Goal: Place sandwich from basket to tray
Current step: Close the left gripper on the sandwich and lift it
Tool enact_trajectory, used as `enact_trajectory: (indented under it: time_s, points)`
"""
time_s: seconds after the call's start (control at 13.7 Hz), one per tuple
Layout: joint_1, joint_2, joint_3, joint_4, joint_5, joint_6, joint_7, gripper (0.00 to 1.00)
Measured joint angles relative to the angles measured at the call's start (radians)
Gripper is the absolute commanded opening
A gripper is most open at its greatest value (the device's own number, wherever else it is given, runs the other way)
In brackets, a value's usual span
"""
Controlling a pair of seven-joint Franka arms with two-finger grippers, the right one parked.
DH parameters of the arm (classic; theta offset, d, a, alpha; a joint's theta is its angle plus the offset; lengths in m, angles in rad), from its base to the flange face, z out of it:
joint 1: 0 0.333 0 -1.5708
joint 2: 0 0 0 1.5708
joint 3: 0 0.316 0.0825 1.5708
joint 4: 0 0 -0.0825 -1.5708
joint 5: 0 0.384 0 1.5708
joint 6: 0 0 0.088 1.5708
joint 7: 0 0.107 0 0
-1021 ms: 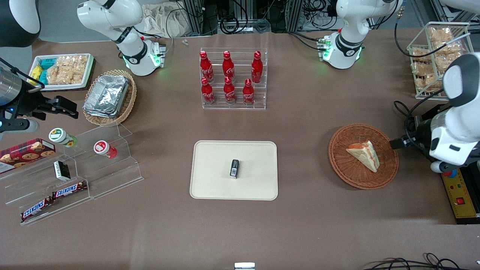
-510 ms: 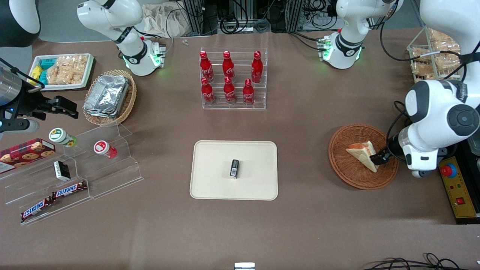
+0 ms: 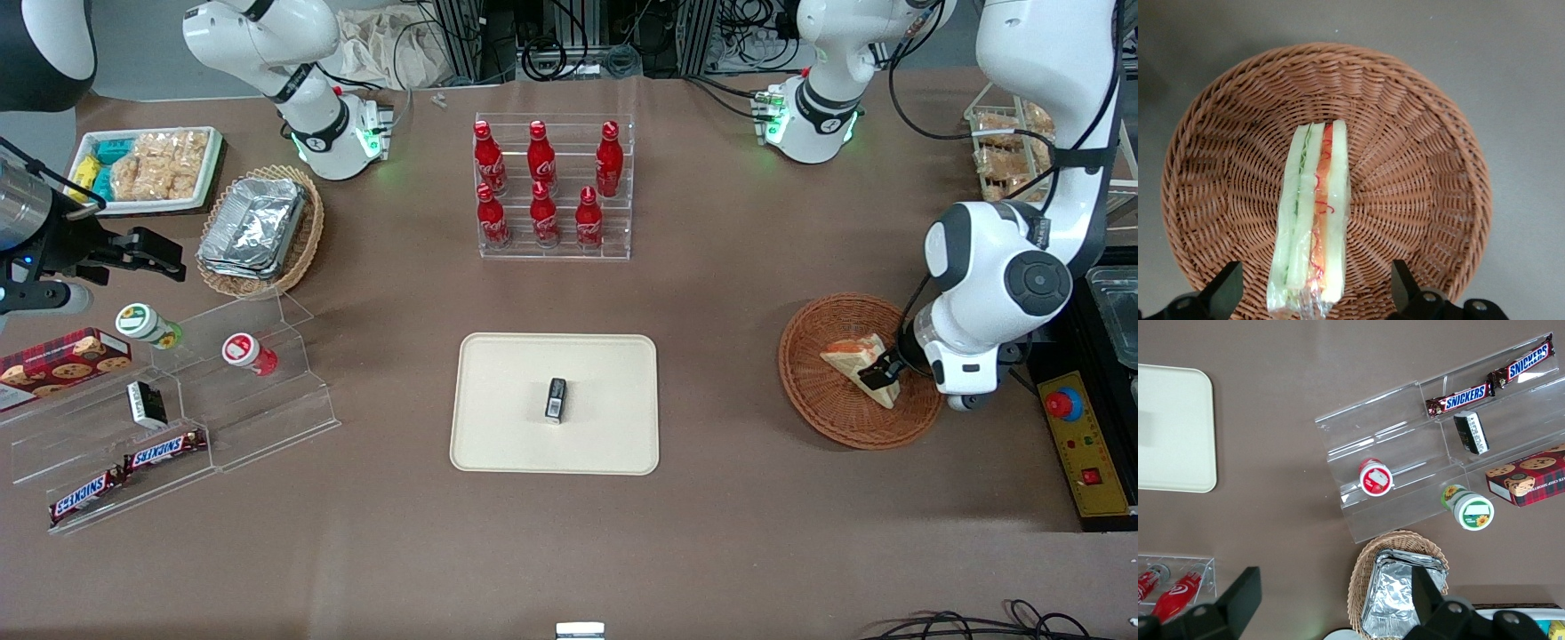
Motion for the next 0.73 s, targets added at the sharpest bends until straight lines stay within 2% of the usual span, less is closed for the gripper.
enact_trajectory:
  time_s: [0.66, 0.73]
  points:
    - [0.023, 0.087, 0.003, -0.021, -0.002, 0.065, -0.012, 0.99]
    - [0.023, 0.095, 0.003, -0.021, -0.002, 0.069, -0.024, 0.95]
